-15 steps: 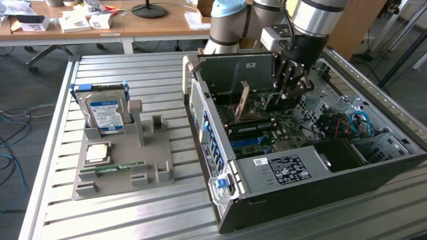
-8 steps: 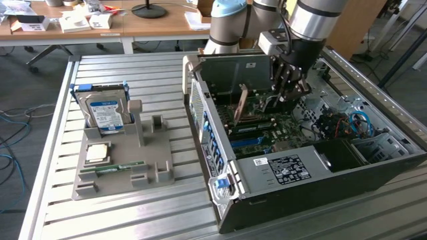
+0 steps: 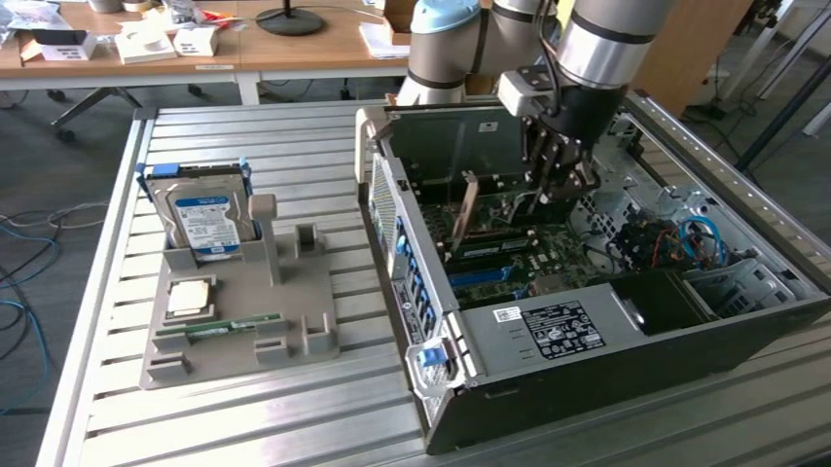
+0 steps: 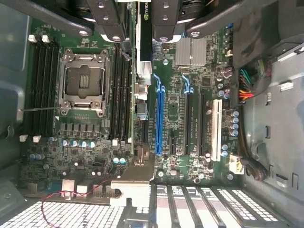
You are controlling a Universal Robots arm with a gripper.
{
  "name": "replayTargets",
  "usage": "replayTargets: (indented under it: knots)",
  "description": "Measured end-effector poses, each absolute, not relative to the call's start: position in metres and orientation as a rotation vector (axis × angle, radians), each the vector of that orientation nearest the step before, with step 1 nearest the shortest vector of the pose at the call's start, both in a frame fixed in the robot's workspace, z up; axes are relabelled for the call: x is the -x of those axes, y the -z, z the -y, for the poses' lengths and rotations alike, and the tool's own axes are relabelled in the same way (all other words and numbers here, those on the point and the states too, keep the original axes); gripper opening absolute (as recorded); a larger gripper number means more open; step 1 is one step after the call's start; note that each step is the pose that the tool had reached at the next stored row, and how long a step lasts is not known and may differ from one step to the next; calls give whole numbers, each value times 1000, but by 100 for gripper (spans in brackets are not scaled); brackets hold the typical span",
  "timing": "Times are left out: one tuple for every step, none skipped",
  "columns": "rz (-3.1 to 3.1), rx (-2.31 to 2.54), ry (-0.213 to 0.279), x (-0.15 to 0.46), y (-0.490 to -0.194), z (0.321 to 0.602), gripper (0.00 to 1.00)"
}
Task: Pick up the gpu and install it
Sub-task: 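Insert the gpu into the slot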
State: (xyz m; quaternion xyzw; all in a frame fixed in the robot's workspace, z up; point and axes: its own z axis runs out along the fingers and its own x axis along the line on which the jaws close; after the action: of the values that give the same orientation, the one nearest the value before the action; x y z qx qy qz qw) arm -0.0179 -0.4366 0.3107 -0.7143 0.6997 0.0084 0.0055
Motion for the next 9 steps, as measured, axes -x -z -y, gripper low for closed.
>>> replayTargets:
  knots:
    - [-2191, 2236, -26, 18, -309, 437, 26]
    - [-2190, 2236, -26, 19, -307, 437, 26]
    - [-2190, 2236, -26, 19, -305, 437, 26]
    - [-2190, 2236, -26, 20, -304, 437, 26]
    - [-2190, 2237, -27, 20, -302, 437, 26]
    - [-2190, 2237, -26, 20, -301, 437, 26]
    - [-2190, 2237, -26, 20, -301, 437, 26]
    - [-2190, 2237, -26, 20, -301, 437, 26]
    - [-2190, 2237, -26, 20, -300, 437, 26]
